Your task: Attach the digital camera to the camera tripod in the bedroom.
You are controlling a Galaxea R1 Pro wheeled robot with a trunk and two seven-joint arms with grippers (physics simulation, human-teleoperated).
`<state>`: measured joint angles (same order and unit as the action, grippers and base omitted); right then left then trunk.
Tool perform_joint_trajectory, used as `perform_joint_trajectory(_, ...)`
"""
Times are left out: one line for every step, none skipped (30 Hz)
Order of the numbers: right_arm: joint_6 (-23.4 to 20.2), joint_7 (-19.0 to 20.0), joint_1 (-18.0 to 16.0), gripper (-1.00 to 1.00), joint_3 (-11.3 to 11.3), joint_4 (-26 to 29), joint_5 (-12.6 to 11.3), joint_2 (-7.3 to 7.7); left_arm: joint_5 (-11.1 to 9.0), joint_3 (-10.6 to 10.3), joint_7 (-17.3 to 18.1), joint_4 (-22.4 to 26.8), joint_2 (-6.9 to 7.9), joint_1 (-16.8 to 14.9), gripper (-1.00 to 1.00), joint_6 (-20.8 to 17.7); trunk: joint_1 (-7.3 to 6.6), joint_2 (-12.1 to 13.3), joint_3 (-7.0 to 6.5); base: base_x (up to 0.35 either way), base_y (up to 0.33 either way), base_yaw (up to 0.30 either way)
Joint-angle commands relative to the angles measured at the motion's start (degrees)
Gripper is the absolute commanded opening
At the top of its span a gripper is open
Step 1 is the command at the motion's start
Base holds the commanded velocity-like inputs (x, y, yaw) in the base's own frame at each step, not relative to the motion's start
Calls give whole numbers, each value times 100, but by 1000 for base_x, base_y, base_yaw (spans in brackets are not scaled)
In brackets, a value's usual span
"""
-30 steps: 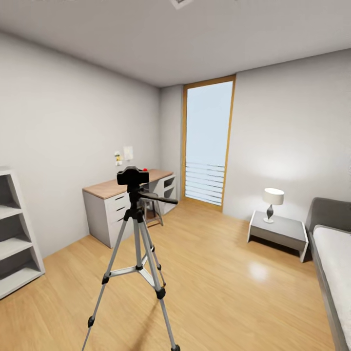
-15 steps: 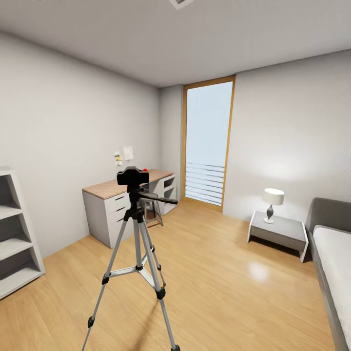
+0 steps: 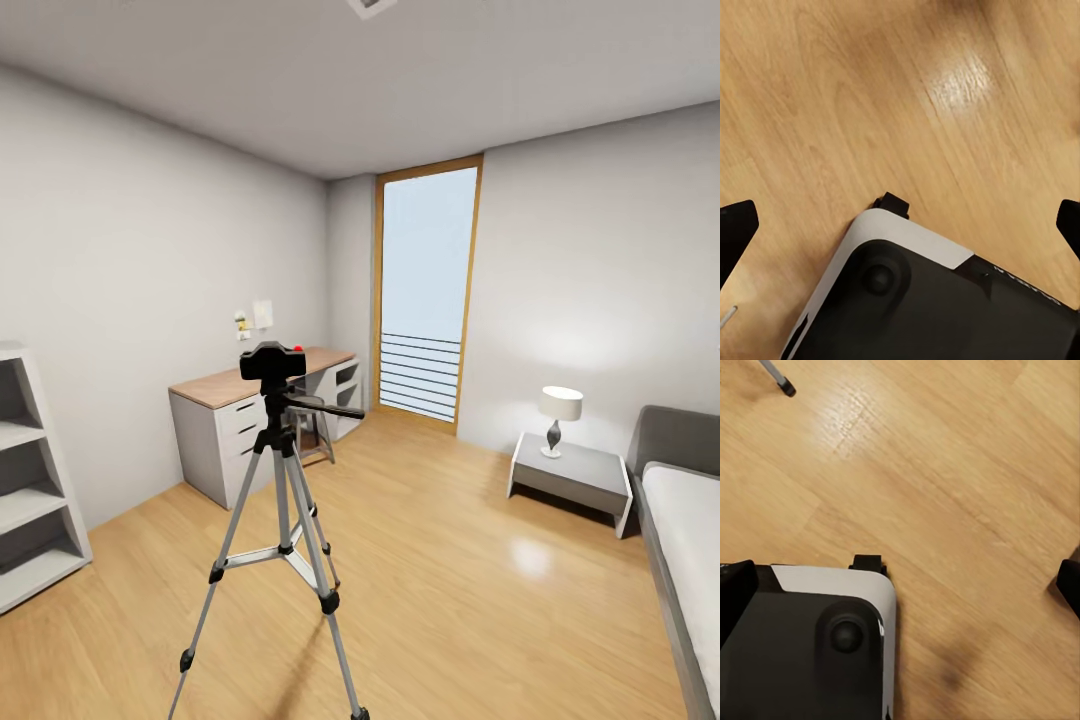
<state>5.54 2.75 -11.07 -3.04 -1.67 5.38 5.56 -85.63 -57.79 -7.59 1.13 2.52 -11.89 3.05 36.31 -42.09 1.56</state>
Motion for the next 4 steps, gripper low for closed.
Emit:
perform_joint_trajectory(34,10,-9,100,-36,-18,54,3,-41,-48,-32,12,3,-1,100,11,1,-8,10,0,0,0)
perform_joint_trajectory(31,9,-9,100,-37,-18,53,7,-41,-48,-32,11,3,-3,100,11,1,-8,10,0,0,0)
perform_joint_trajectory(30,8,-9,100,-37,-18,52,9,-41,-48,-32,11,3,-4,100,11,1,-8,10,0,0,0)
perform_joint_trajectory(30,8,-9,100,-37,-18,52,10,-41,-48,-32,12,3,-3,100,11,1,-8,10,0,0,0)
